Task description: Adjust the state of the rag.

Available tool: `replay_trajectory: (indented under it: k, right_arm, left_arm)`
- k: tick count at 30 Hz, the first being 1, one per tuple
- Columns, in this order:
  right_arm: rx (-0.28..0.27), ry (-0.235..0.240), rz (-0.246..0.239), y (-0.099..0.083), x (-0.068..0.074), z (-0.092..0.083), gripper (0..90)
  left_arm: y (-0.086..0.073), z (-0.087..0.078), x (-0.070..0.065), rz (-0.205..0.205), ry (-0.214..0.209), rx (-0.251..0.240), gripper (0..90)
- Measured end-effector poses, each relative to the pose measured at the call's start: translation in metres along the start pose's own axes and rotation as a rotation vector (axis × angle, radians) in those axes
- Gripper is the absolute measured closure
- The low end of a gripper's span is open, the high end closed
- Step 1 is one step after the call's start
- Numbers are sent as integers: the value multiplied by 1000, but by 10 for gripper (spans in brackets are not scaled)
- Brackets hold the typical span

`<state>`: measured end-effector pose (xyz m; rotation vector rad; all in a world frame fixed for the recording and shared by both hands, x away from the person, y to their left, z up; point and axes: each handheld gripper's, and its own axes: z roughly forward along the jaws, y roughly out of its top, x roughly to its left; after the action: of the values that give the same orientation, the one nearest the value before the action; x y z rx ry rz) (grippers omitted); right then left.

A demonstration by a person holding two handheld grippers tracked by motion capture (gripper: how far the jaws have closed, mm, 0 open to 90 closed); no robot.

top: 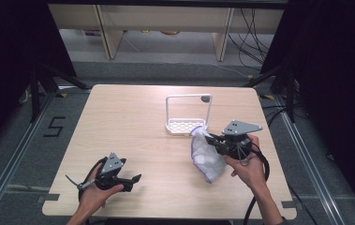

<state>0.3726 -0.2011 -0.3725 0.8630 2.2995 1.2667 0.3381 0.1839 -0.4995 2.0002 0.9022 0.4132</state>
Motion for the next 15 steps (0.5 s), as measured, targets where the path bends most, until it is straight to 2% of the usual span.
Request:
replay_trajectory:
  k: [1, 4, 5, 6, 7, 9, 10, 12, 13, 14, 15]
  right_arm:
    - [-3, 19, 15, 3, 5, 0, 841]
    - [-37, 105, -25, 13, 17, 10, 840]
    - [-39, 127, -21, 14, 20, 13, 840]
    - [-35, 161, 6, 15, 26, 19, 840]
    - [-36, 173, -10, 14, 28, 25, 839]
    - [19, 185, -27, 9, 35, 42, 838]
    - [39, 185, -40, 3, 37, 53, 837]
    - [115, 192, -38, -12, 38, 74, 836]
    - [115, 192, -38, -12, 38, 74, 836]
    - [200, 179, -29, -29, 35, 92, 835]
    - [210, 178, -29, -34, 33, 96, 834]
  left_arm:
    - [0, 0, 1, -7, -12, -9, 153]
    - [0, -1, 1, -16, -19, -14, 154]
    - [0, -1, 0, -18, -21, -18, 154]
    - [1, -1, 1, -18, -25, -22, 153]
    - [1, -1, 1, -18, -29, -22, 153]
    - [0, -2, 1, 3, -23, -2, 153]
    - [0, -1, 0, -18, -22, -19, 153]
    - [0, -1, 0, -13, -30, -24, 153]
    - [0, -1, 0, -13, -30, -24, 153]
    - [0, 0, -1, -11, -28, -9, 153]
    - [0, 2, -3, -14, -32, -19, 152]
